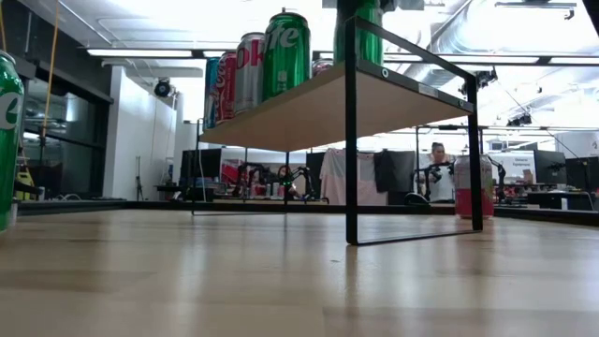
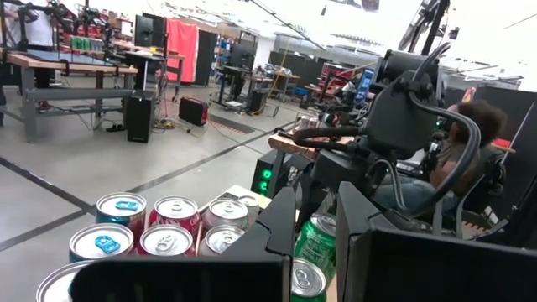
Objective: Place canned beverage on shelf
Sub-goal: Put the top green soda can on the shelf aligned with the other green soda can
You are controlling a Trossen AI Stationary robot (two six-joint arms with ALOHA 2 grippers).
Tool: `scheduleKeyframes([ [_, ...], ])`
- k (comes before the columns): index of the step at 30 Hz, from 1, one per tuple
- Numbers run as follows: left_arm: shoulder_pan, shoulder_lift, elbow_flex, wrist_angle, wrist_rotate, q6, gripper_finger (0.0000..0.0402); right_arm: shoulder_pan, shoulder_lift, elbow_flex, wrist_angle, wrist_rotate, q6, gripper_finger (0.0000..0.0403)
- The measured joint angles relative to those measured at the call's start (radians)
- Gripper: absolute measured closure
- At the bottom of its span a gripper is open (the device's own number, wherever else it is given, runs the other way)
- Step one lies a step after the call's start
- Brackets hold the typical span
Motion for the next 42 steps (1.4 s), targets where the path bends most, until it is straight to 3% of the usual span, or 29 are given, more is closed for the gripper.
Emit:
scheduleKeyframes([
  [23, 0.000, 0.000, 0.000, 0.000, 0.000, 0.001, 0.0401, -0.001, 0.033, -0.002, 0.003, 0.000, 0.051, 0.0119],
  [31, 0.000, 0.000, 0.000, 0.001, 0.000, 0.001, 0.0401, -0.001, 0.031, -0.002, 0.003, 0.004, 0.071, 0.0064],
  [42, 0.000, 0.000, 0.000, 0.000, 0.000, 0.001, 0.0401, -0.001, 0.028, 0.071, 0.004, 0.034, 0.012, 0.0056],
])
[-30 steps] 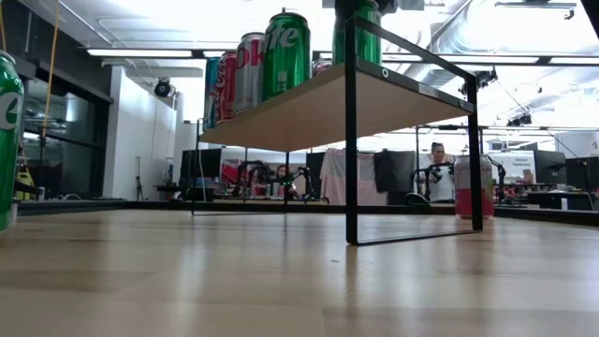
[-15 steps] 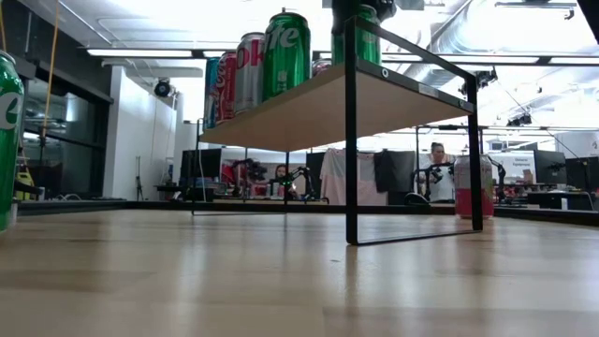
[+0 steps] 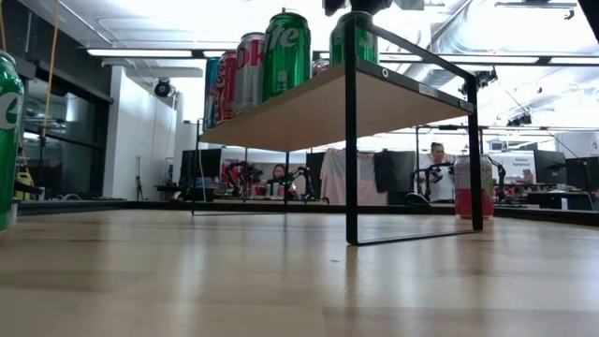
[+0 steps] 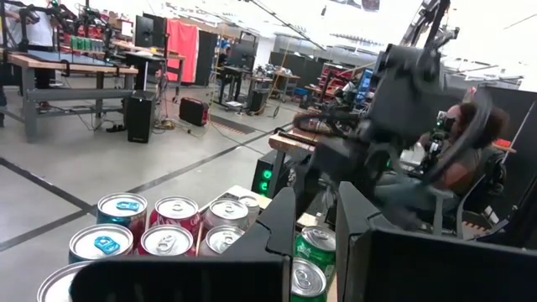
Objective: Place canned beverage on shelf
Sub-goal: Put the top green soda can on the shelf aligned with the other green soda can
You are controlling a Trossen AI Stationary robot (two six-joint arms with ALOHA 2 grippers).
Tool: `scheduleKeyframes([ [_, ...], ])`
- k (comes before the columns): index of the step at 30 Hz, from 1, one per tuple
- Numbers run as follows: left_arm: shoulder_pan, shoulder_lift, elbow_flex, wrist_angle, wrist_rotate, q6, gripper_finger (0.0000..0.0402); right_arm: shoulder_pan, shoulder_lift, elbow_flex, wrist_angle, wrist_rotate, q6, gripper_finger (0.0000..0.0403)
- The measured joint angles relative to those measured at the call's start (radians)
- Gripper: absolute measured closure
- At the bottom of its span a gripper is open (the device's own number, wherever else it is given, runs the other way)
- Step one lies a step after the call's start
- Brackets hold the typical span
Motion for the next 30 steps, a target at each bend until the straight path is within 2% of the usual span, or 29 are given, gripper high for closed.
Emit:
scheduleKeyframes([
  [5, 0.000, 0.000, 0.000, 0.000, 0.000, 0.000, 0.0401, 0.000, -0.005, 0.108, -0.044, -0.022, -0.157, 0.0056],
  [10, 0.000, 0.000, 0.000, 0.000, 0.000, 0.000, 0.0401, 0.000, -0.064, 0.049, -0.065, -0.113, -0.429, 0.0055],
  [16, 0.000, 0.000, 0.000, 0.000, 0.000, -0.001, 0.0401, 0.001, -0.064, 0.045, -0.057, -0.118, -0.771, 0.0055],
  [23, 0.000, 0.000, 0.000, 0.000, 0.000, -0.002, 0.0401, -0.004, -0.051, 0.037, -0.052, -0.118, -0.862, 0.0055],
  [30, 0.000, 0.000, 0.000, 0.001, 0.000, -0.002, 0.0401, -0.035, -0.038, -0.046, -0.039, -0.128, -0.875, 0.0055],
])
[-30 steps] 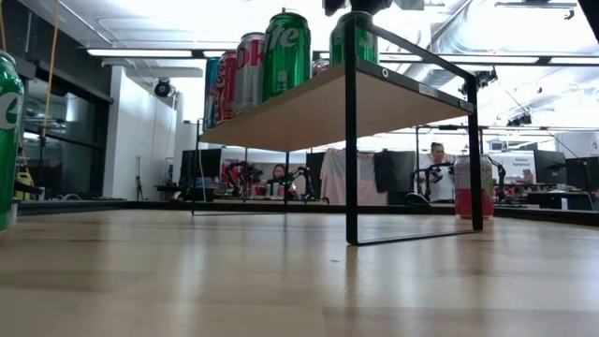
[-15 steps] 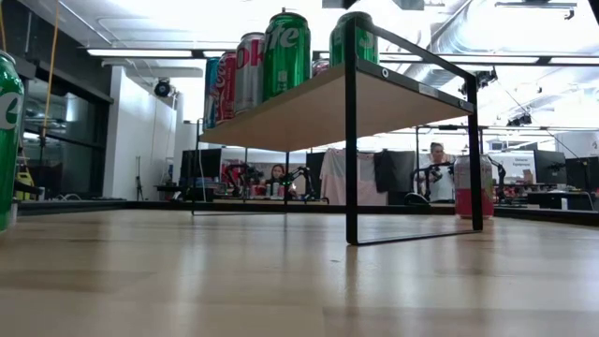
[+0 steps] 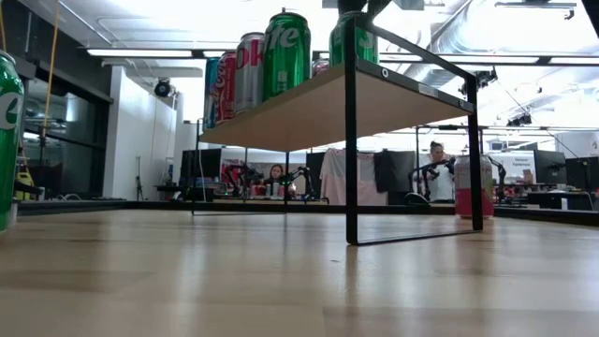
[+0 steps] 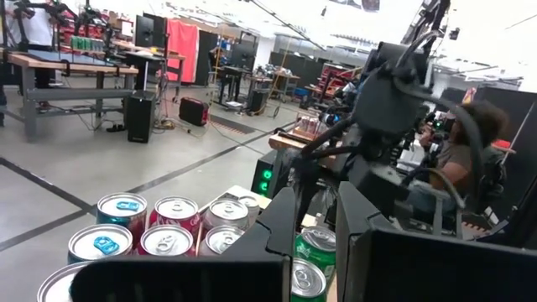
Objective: Place canned beverage on shelf
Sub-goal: Put the top green soda can on the shelf aligned with the other green soda can
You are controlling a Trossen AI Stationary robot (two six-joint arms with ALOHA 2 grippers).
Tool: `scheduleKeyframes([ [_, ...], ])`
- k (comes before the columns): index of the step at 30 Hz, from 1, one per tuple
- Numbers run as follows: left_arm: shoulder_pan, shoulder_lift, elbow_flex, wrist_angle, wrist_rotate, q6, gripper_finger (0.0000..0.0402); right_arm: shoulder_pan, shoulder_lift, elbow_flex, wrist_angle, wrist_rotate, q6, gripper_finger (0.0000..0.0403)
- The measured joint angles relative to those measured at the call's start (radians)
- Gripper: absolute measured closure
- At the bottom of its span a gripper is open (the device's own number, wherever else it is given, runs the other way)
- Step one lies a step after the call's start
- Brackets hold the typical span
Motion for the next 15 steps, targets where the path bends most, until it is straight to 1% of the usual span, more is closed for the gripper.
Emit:
scheduleKeyframes([
  [2, 0.000, 0.000, 0.000, 0.000, 0.000, 0.000, 0.0401, -0.010, 0.000, -0.027, 0.029, -0.006, 0.000, 0.0055],
  [10, 0.000, 0.000, 0.000, 0.000, 0.000, 0.000, 0.0401, -0.025, 0.002, -0.085, 0.041, -0.015, 0.004, 0.0059],
  [12, 0.000, 0.000, 0.000, 0.000, 0.000, 0.000, 0.0401, -0.025, 0.002, -0.091, 0.047, -0.023, 0.005, 0.0071],
  [15, 0.000, 0.000, 0.000, 0.000, 0.000, -0.001, 0.0401, -0.019, 0.002, -0.091, 0.058, -0.029, 0.023, 0.0100],
])
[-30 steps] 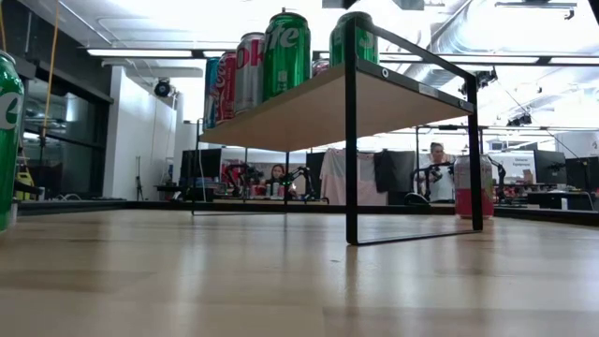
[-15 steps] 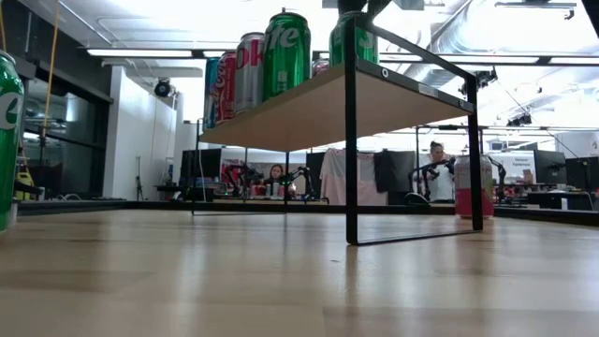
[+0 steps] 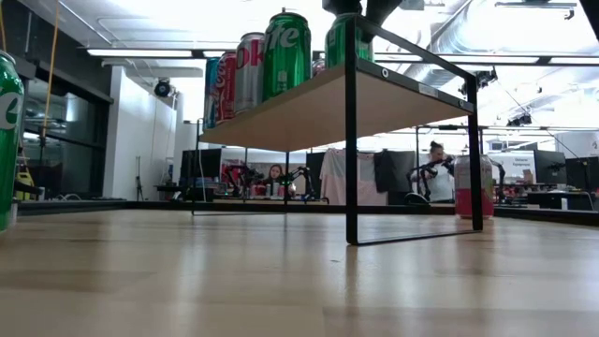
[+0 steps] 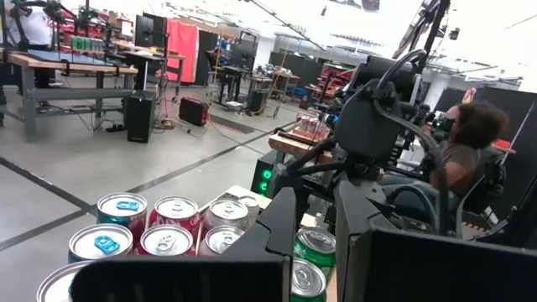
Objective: Place canned beverage on shelf
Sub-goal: Put the top green soda can on the shelf aligned with the other green soda can
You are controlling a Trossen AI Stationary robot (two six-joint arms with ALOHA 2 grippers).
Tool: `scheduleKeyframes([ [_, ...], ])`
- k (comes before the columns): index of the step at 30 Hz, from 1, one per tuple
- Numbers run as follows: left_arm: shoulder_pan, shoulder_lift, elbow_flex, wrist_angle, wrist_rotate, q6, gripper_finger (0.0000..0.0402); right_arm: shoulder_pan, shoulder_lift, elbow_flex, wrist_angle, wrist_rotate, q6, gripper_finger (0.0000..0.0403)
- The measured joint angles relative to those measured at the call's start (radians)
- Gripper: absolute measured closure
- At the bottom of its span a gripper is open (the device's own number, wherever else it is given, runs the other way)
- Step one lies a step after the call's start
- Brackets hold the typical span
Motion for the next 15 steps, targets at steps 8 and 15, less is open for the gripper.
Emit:
scheduleKeyframes([
  [8, 0.000, 0.000, 0.000, 0.000, 0.000, 0.001, 0.0401, 0.002, 0.000, 0.004, 0.011, 0.002, 0.256, 0.0120],
  [15, 0.000, 0.000, 0.000, 0.000, 0.000, 0.001, 0.0401, 0.002, 0.000, 0.005, 0.002, 0.109, 0.710, 0.0120],
])
